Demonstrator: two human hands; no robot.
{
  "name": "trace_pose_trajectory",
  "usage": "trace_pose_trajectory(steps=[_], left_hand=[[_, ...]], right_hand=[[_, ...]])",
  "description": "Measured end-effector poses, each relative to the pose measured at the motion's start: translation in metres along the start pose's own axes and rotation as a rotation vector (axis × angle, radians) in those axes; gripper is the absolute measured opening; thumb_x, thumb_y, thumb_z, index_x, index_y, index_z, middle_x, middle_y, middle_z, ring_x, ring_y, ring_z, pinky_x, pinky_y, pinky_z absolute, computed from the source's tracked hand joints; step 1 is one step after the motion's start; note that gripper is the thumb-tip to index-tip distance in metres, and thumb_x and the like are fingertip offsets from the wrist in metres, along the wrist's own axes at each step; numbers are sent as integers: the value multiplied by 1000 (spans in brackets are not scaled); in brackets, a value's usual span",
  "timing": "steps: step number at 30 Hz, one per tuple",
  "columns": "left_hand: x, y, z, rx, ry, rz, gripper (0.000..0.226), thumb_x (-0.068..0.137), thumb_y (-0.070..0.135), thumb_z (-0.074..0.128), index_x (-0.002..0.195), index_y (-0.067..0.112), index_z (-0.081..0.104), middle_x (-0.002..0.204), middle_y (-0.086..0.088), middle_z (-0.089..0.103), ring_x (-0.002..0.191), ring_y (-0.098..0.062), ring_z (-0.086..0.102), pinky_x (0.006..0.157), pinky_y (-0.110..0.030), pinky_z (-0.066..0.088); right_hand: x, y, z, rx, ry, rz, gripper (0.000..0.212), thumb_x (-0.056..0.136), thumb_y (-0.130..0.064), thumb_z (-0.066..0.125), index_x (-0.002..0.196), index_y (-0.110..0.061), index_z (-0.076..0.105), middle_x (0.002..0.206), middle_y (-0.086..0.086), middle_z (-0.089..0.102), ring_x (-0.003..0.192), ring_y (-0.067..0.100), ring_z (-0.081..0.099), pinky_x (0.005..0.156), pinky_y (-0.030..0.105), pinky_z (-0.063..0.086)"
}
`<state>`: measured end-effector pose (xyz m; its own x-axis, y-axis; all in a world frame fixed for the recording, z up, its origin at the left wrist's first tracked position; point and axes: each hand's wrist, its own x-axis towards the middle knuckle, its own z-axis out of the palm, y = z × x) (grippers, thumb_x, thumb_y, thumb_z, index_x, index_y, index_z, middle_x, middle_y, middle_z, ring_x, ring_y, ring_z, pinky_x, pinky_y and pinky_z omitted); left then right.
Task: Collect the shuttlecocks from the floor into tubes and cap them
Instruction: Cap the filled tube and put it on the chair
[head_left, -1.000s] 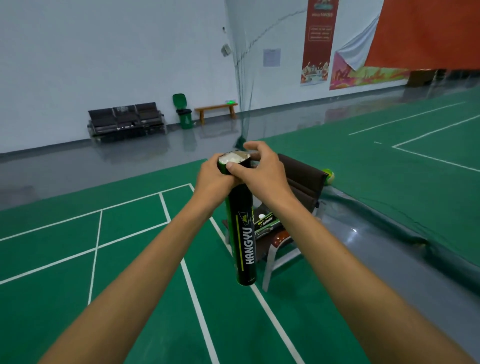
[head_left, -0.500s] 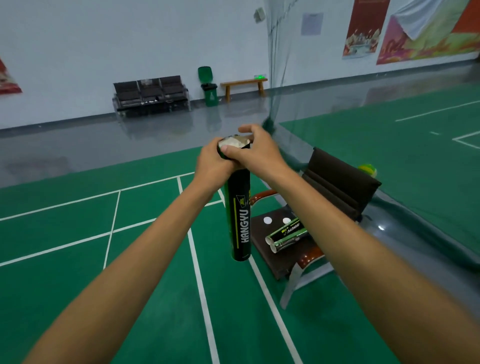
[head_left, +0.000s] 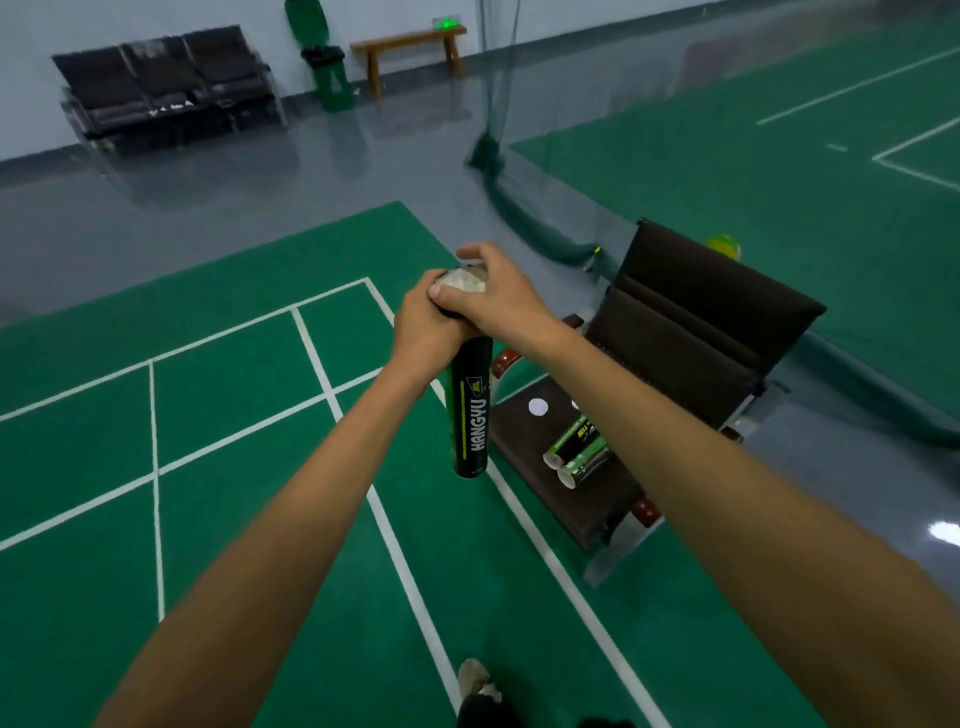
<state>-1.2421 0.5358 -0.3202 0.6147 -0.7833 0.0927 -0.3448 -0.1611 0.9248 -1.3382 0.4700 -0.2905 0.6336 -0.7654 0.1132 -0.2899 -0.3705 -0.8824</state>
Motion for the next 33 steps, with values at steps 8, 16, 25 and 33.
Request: trace_pose_trajectory(steps=[8, 16, 25, 33], left_hand=[[106, -94, 24, 52, -175, -39, 55, 66, 15, 90, 113, 20, 62, 96, 9, 69, 84, -9, 66, 73, -32, 53], [192, -189, 81, 76, -241, -71, 54, 74, 6, 81, 123, 22, 64, 104, 5, 73, 91, -11, 69, 80, -36, 59], [291, -291, 163, 149, -388, -113, 59, 67, 5, 88, 118, 24, 64, 102, 3, 71, 90, -18, 66, 74, -20, 51], [352, -385, 241, 246, -512, -210, 55, 67, 10, 90, 116, 22, 66, 99, 6, 70, 89, -16, 65, 74, -28, 52]], right_hand=[[102, 77, 49, 51, 24, 190, 52, 93, -31, 69, 139, -16, 52, 120, 0, 52, 109, 15, 55, 91, 26, 42], [190, 192, 87, 136, 69, 344, 38, 93, -24, 67, 130, -19, 61, 121, 4, 62, 111, 18, 61, 102, 33, 50], [278, 352, 111, 110, 123, 566, 27, 96, -22, 62, 122, -17, 68, 120, 3, 69, 111, 18, 63, 101, 37, 51], [314, 481, 128, -29, 62, 716, 28, 99, -27, 59, 124, -17, 65, 119, 8, 70, 109, 24, 63, 93, 37, 52]])
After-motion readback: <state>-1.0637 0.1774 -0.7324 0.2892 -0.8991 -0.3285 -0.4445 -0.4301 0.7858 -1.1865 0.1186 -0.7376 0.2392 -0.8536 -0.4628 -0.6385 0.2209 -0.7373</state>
